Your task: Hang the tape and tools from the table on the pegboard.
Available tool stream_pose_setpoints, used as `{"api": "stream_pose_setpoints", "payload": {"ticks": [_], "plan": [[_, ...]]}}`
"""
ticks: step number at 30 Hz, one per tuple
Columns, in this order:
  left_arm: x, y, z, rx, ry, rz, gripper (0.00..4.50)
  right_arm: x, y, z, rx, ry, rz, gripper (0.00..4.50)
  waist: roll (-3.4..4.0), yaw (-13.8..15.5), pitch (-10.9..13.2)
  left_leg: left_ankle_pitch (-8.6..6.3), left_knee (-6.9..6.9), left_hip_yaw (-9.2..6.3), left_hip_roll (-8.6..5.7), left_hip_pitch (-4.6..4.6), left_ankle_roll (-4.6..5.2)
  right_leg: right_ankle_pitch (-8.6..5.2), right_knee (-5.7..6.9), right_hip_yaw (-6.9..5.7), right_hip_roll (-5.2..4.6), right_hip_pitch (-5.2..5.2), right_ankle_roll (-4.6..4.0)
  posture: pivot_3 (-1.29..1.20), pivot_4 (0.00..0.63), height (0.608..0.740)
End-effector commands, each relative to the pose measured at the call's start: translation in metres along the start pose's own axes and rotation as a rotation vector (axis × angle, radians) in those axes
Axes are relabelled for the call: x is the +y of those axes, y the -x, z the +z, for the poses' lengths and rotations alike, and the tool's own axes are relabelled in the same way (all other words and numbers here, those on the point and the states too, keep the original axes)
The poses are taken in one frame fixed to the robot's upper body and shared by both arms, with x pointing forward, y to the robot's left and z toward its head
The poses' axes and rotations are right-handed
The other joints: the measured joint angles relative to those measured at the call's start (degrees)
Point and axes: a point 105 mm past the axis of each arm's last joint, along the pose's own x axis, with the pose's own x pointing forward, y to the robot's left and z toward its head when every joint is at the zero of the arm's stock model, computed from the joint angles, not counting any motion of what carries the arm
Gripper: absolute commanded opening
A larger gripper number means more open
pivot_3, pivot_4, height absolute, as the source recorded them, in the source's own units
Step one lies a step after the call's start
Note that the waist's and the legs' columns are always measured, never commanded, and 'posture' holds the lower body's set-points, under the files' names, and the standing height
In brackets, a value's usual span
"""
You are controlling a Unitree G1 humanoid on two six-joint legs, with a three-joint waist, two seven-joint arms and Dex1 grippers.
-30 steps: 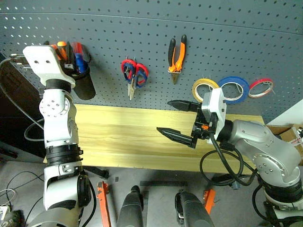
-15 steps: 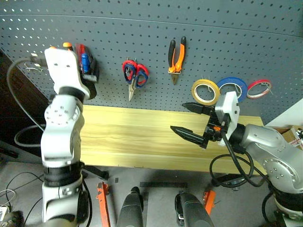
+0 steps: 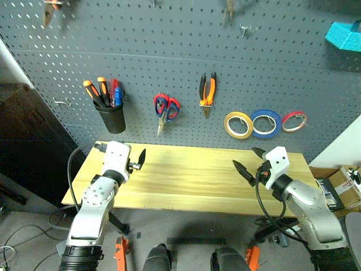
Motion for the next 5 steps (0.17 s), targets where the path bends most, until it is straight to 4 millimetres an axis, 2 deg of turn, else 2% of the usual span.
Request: {"api": "stream_pose_setpoints", "payload": {"ticks": [1, 3, 5], "plan": [[0.002, -0.007, -0.004, -0.017, 0.044, 0.015, 4.03, -0.027, 0.000, -0.005, -0.034, 0.021, -0.136, 4.50, 0.47, -0.14, -0.81, -0.07, -0.03, 0.13, 0.11, -0.02, 0.11, 0.19, -0.41, -0.04, 0.01, 0.11, 0.04, -0.05, 0.000, 0.740], [0.001, -0.008, -0.014, 0.000, 0.045, 0.015, 4.03, -0.036, 0.002, -0.020, -0.012, 0.008, -0.195, 4.50, 0.64, -0.30, -1.25, -0.11, -0.04, 0.44, 0.41, -0.10, 0.22, 0.81, -1.23, -0.14, 0.07, 0.41, 0.19, -0.05, 0.000, 0.740], [-0.002, -0.009, -0.020, 0.005, 0.049, 0.009, 4.03, -0.043, 0.003, -0.028, -0.003, -0.006, -0.239, 4.50, 0.66, -0.50, -1.55, -0.13, -0.04, 0.88, 0.71, -0.11, 0.27, 0.94, -1.31, -0.14, 0.07, 0.40, 0.26, -0.05, 0.000, 0.740]]}}
